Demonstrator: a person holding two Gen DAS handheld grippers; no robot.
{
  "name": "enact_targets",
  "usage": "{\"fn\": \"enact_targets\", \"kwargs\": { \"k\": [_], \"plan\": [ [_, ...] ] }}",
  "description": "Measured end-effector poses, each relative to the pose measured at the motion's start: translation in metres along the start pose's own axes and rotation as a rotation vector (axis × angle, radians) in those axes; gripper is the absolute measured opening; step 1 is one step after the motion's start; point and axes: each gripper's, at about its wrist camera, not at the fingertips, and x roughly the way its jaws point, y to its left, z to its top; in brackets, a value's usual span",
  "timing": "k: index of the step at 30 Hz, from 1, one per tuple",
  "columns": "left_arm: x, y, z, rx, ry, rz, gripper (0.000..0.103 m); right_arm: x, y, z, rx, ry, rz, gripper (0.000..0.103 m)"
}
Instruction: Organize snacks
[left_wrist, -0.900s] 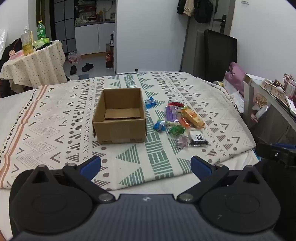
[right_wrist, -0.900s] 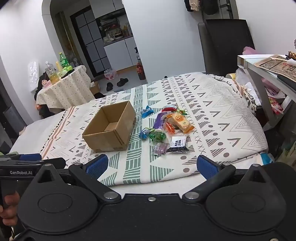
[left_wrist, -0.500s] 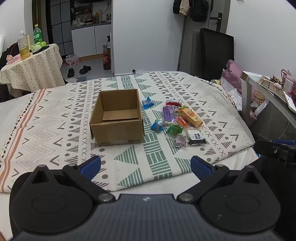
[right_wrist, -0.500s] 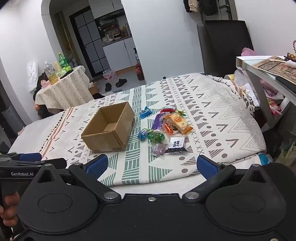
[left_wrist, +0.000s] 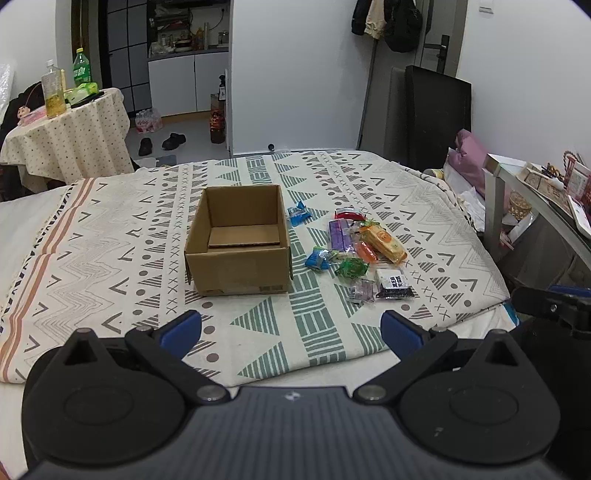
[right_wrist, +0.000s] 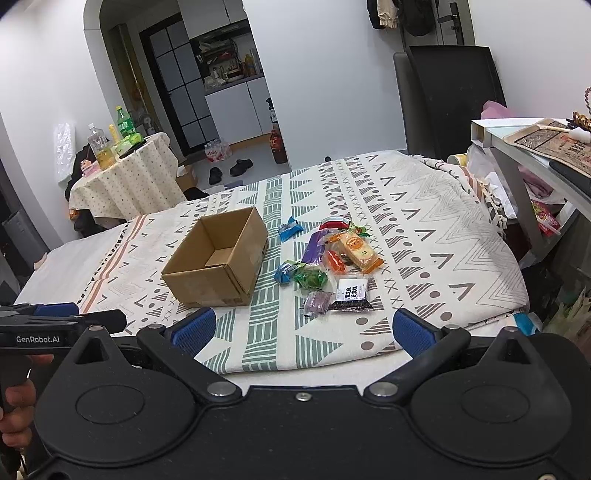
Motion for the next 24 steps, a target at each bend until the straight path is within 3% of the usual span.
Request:
{"fn": "enact_targets", "kwargs": {
  "k": [24],
  "plan": [
    [-0.0003,0.0005,0.0027,-0.001,-0.004,-0.004,0.103,-0.001,-0.005,0.0018,0.012,-0.01,-0.01,0.103]
  ]
}}
